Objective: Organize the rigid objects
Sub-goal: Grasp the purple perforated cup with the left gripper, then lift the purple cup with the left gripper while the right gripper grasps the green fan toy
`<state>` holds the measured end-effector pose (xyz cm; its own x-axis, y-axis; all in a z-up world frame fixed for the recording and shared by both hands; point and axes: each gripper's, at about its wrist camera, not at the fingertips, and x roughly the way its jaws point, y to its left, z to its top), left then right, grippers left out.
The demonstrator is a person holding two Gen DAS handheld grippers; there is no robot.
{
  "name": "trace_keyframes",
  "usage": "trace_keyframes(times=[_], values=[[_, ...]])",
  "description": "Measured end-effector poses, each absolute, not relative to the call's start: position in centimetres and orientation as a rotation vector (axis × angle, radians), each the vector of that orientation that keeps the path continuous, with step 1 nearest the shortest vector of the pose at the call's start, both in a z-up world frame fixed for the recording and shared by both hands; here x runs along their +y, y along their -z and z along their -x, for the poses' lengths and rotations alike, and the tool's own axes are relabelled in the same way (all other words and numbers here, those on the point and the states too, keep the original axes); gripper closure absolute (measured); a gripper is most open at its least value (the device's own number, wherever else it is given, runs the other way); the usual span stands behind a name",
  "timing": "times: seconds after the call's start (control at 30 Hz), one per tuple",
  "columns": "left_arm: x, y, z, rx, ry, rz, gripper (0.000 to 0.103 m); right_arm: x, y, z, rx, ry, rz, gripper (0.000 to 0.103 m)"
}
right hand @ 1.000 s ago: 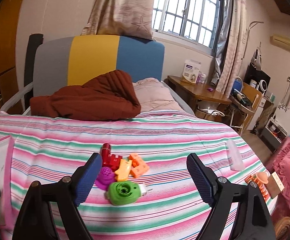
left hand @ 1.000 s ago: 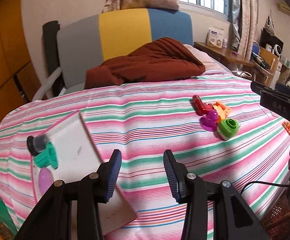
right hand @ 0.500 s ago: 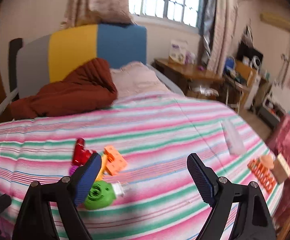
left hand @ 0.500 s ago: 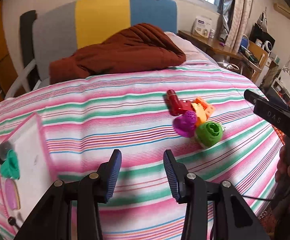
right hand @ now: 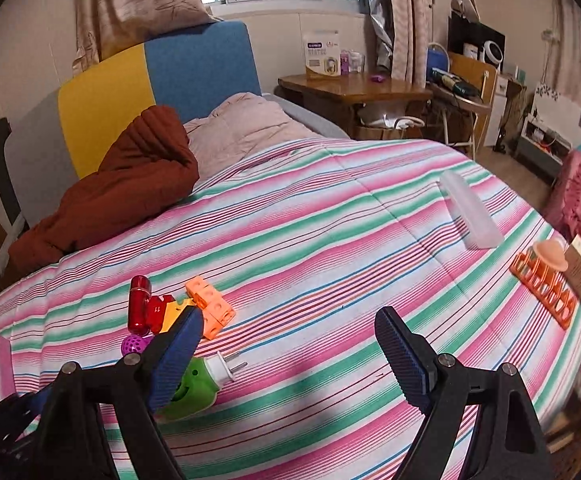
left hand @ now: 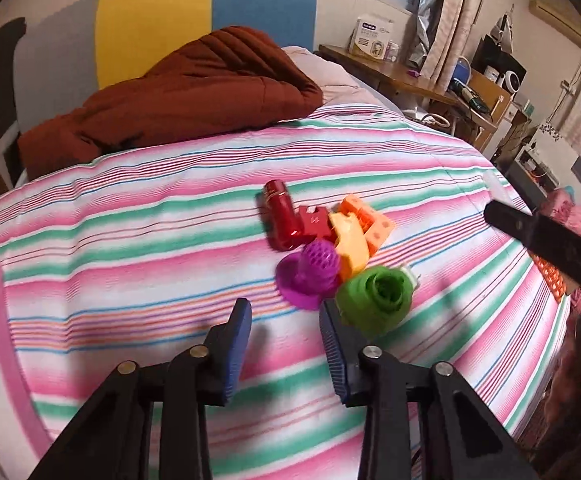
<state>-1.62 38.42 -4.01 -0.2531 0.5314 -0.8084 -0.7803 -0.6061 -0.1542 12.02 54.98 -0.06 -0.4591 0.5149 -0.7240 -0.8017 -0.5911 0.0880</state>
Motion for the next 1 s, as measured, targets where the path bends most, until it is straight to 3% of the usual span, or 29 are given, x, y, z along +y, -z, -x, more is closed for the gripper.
trace_keyframes(times=[0.33,0.47,0.6,1.0], values=[[43.6,6.8,3.5,0.322,-1.893,1.191,0.069,55.3,0.6,-11.8,0.567,-2.089,0.868,0.015],[43.8,8.6,5.2,0.224,-1.839,1.266,0.067,55.5,1.1,-11.5,0.576,-2.090,0.895,0.015],[41.7,8.2,5.4,0.173,-1.846,1.246,0.070,56.1,2.5,-10.8,0.730,-2.142,0.968,0.018],[32.6,7.3,1.4,0.319,-2.017,1.126,0.070,55.9,6.6,-9.1,1.097,-2.183,1.141,0.019]])
